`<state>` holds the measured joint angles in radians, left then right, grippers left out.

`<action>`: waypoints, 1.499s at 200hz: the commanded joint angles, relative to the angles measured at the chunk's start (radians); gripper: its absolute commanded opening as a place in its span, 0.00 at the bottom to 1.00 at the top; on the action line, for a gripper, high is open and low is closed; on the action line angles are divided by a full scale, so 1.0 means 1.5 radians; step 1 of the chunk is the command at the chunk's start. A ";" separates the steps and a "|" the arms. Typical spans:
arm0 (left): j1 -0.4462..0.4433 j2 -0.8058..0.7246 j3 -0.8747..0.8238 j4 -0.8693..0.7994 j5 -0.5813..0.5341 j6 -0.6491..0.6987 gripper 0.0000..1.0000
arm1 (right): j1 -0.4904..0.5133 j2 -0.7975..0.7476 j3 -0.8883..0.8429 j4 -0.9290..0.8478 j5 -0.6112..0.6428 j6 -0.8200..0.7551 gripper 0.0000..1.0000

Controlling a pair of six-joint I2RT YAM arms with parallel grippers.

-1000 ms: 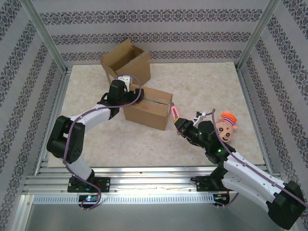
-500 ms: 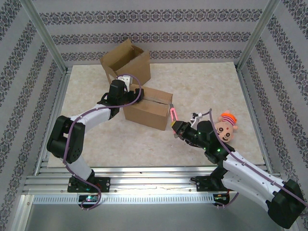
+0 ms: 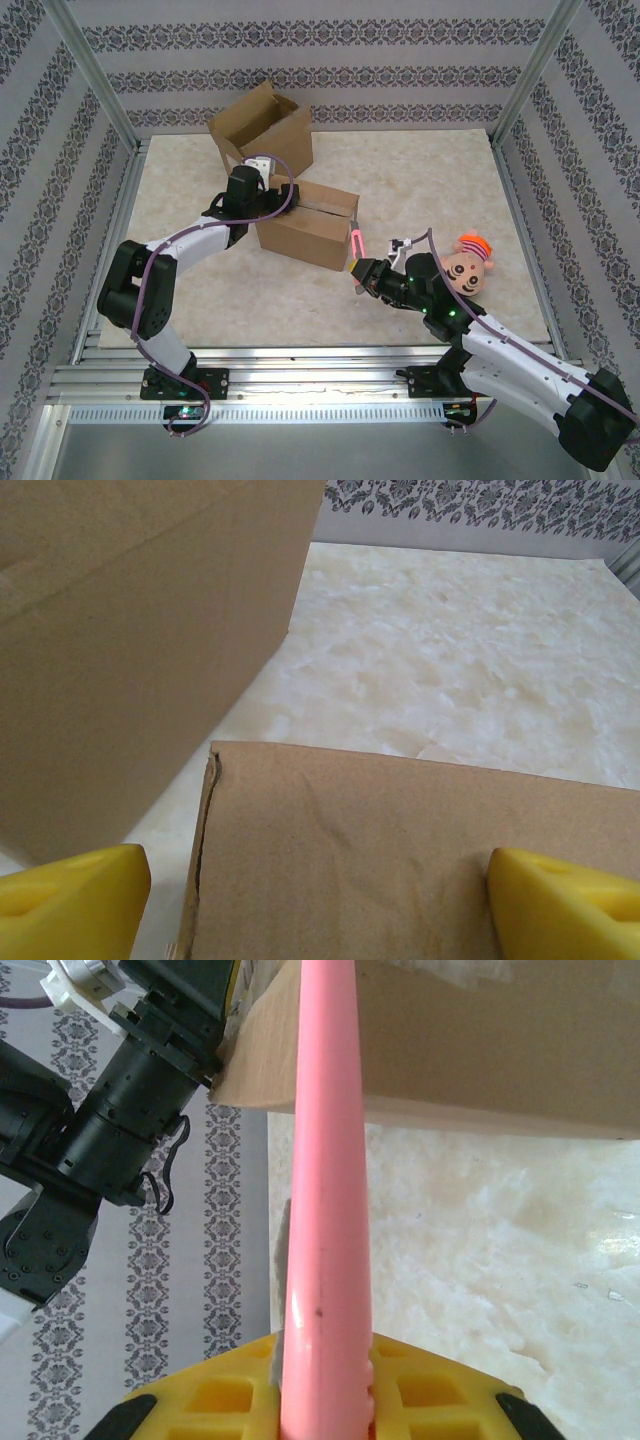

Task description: Unpack the express box

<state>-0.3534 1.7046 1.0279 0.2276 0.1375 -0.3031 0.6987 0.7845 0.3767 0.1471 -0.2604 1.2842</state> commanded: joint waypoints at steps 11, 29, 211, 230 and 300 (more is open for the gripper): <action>-0.008 0.117 -0.071 -0.229 0.000 -0.021 0.86 | 0.034 0.001 -0.002 0.029 -0.107 -0.023 0.00; -0.008 0.117 -0.070 -0.229 0.000 -0.021 0.86 | 0.041 0.002 -0.001 0.030 -0.105 -0.024 0.00; -0.008 0.116 -0.061 -0.240 0.007 -0.017 0.86 | 0.107 -0.064 -0.018 -0.010 -0.028 -0.015 0.00; -0.008 0.110 -0.056 -0.245 0.009 -0.017 0.86 | 0.107 -0.105 -0.018 -0.058 -0.002 -0.022 0.00; -0.011 0.024 0.029 -0.327 0.032 -0.009 0.91 | 0.107 -0.236 0.057 -0.347 0.181 -0.126 0.00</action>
<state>-0.3527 1.7050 1.0973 0.1406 0.1604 -0.3225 0.8490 0.4637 0.4065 -0.2256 -0.1349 1.1831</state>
